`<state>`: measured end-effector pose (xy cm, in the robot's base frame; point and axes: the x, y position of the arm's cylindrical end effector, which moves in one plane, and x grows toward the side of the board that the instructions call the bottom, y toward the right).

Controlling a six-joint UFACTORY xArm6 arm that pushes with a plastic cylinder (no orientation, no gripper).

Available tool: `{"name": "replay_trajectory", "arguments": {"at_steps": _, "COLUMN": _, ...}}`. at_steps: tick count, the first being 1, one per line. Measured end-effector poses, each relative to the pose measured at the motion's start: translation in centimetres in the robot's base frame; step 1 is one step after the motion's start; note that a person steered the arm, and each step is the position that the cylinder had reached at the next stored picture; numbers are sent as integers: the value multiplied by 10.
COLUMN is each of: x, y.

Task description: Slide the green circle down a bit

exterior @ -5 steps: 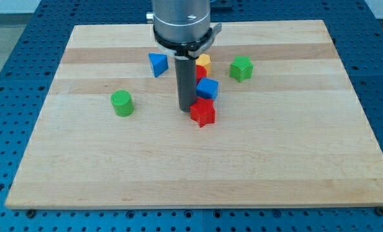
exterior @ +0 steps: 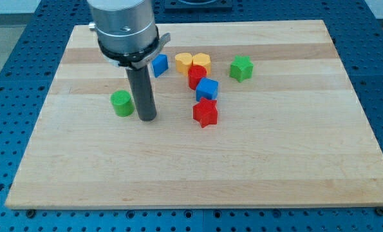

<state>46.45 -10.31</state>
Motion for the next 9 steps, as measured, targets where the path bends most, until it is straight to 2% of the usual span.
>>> {"name": "replay_trajectory", "arguments": {"at_steps": 2, "x": 22, "y": -63}}
{"name": "replay_trajectory", "arguments": {"at_steps": 3, "x": -7, "y": -104}}
{"name": "replay_trajectory", "arguments": {"at_steps": 4, "x": -60, "y": -132}}
{"name": "replay_trajectory", "arguments": {"at_steps": 5, "x": -85, "y": -122}}
{"name": "replay_trajectory", "arguments": {"at_steps": 6, "x": -85, "y": -120}}
{"name": "replay_trajectory", "arguments": {"at_steps": 7, "x": -65, "y": -80}}
{"name": "replay_trajectory", "arguments": {"at_steps": 9, "x": -55, "y": -65}}
